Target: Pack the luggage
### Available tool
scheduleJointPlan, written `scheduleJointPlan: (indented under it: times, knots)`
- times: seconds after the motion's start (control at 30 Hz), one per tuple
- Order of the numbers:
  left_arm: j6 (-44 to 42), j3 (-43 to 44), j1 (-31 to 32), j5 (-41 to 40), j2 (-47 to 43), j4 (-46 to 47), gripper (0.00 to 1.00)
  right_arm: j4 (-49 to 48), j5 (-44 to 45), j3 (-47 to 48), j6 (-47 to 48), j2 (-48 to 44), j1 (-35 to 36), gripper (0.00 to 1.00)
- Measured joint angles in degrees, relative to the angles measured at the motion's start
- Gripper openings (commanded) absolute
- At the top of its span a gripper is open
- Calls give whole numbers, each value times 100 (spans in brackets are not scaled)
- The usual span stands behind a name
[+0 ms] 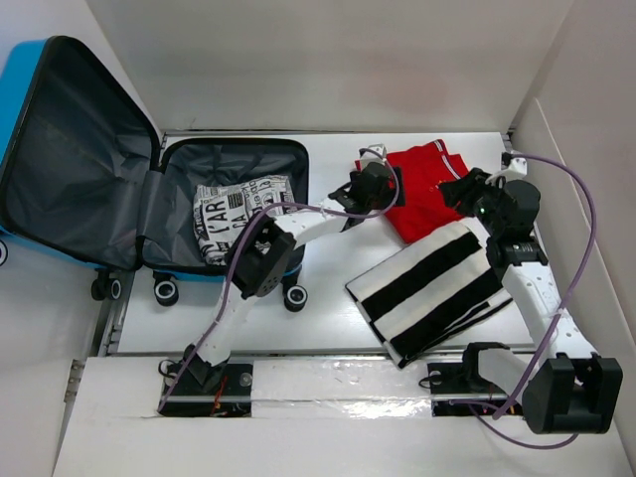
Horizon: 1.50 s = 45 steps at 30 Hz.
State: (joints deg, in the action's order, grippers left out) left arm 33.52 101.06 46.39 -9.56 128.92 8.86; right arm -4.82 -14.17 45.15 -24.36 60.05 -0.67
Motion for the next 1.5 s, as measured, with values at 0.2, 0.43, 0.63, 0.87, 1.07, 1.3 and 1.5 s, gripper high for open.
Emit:
scheduleJointPlan:
  times: [0.2, 0.43, 0.63, 0.87, 1.07, 1.3, 1.5]
  knots:
    - [101, 787, 11, -431, 669, -1067, 82, -94, -343, 0, -17, -24, 0, 52]
    - [391, 1506, 9, -498, 1187, -1473, 82, -234, -643, -7, -94, -24, 28, 53]
    - [660, 2286, -28, -417, 1725, -1596, 69, -251, -748, -9, -90, -44, 219, 53]
    - [916, 2205, -157, -337, 1729, -1502, 22, -247, -793, -9, -70, -251, 304, 54]
    - [898, 1923, -306, -31, 1714, -850, 0, -249, -798, -9, -42, -472, 339, 54]
    - [455, 887, -586, 590, 1143, -63, 0, -304, -793, -46, -26, -448, 382, 54]
    - [-339, 337, -1132, 1314, -92, -518, 0, -341, -785, -155, -35, -376, 409, 54]
